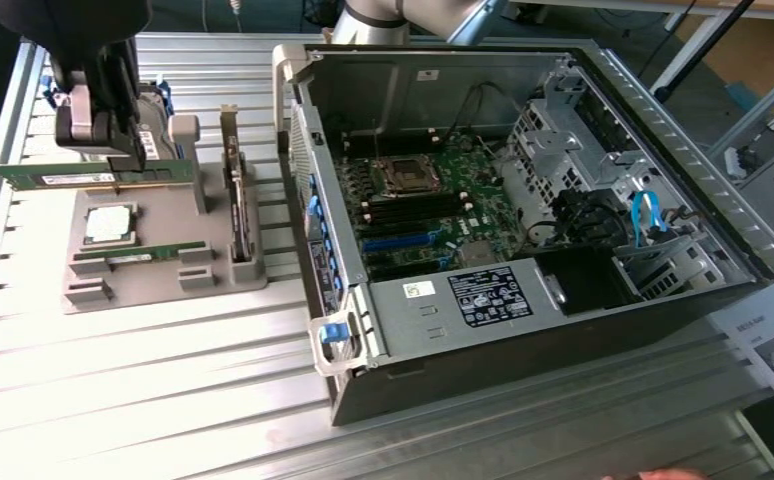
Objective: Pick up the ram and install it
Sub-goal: 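Pick up the ram and move it above insertion slot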
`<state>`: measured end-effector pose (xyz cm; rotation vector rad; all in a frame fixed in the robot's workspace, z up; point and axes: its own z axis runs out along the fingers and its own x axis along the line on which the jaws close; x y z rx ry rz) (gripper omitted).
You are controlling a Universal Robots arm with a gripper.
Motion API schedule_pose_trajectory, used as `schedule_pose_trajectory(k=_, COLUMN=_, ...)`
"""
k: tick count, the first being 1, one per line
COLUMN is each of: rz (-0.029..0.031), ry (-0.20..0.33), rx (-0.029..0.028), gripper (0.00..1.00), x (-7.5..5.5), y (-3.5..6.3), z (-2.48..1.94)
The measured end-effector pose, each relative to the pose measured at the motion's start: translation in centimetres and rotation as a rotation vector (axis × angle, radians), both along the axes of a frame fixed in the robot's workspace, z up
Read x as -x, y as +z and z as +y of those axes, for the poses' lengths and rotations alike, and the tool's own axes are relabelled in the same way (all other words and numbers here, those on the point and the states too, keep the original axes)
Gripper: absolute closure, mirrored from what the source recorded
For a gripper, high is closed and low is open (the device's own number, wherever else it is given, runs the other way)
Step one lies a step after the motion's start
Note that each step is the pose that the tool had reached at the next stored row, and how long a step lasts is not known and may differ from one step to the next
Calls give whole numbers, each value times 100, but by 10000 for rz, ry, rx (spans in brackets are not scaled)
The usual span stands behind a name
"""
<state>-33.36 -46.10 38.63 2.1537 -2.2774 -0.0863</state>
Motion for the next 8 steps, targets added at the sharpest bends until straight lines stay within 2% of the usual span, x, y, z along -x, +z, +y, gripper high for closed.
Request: schedule_pose_trajectory(k=8, rz=0, ry=0, rx=0, gripper=88, x=-123, y=6, z=0)
